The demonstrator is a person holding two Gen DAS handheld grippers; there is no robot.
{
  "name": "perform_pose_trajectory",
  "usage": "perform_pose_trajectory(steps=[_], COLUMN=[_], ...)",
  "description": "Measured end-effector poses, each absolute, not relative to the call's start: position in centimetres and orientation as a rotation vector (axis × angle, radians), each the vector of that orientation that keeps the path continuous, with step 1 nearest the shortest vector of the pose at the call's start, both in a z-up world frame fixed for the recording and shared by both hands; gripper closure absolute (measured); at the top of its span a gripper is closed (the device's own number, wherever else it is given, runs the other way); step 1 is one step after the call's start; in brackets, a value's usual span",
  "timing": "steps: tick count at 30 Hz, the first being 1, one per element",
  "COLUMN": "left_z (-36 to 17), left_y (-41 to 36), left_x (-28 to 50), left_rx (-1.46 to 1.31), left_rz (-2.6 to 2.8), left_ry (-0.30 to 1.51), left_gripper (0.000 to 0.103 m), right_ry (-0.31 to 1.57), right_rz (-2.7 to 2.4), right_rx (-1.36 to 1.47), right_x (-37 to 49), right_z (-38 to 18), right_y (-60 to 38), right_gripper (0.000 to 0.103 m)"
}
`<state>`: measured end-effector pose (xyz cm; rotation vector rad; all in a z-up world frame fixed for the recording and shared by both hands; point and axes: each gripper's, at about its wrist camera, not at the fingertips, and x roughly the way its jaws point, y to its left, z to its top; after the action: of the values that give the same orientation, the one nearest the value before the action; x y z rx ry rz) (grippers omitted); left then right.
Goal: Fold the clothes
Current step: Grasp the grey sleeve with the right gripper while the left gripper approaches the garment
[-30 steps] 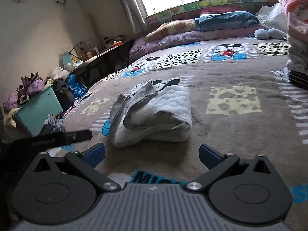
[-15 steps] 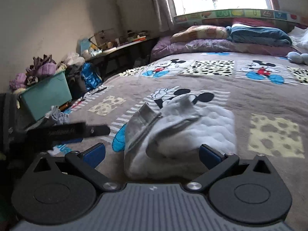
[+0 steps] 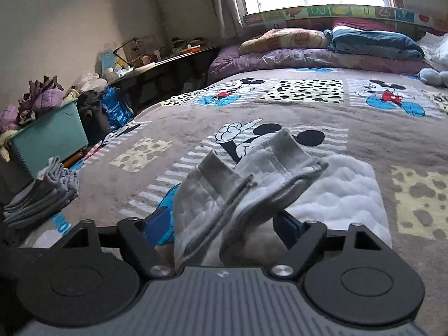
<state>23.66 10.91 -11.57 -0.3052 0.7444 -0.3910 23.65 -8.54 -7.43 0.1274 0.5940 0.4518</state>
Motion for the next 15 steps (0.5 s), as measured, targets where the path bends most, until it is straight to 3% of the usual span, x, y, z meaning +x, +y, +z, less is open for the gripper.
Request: perform_pose_trajectory(steps=[2, 4, 9, 15], left_z=[-11.7, -11.8, -12.1, -12.6], left_y=[10.4, 9.9, 8.9, 9.1], left_x=[23.4, 23.2, 22.6, 22.5], left_rx=[-0.295, -0.285, -0.276, -0.293], left_rz=[-0.418, -0.443, -0.485, -0.454], left_ry=[0.752, 0.760, 0.768, 0.764], left_gripper=[0.000, 0.000, 0.000, 0.000], right_ry=[0.597, 0.601, 0.591, 0.548], right_rz=[0.452, 0.452, 0.451, 0.434], right_rx=[0.109, 0.089, 0.065, 0.074], right_x=[24.2, 24.4, 24.4, 24.1], right_z=[-7.4, -7.3, -6.6, -4.5], right_y=[-8.1, -7.7, -7.3, -8.0], right_gripper=[0.039, 0.057, 0.075, 0.079])
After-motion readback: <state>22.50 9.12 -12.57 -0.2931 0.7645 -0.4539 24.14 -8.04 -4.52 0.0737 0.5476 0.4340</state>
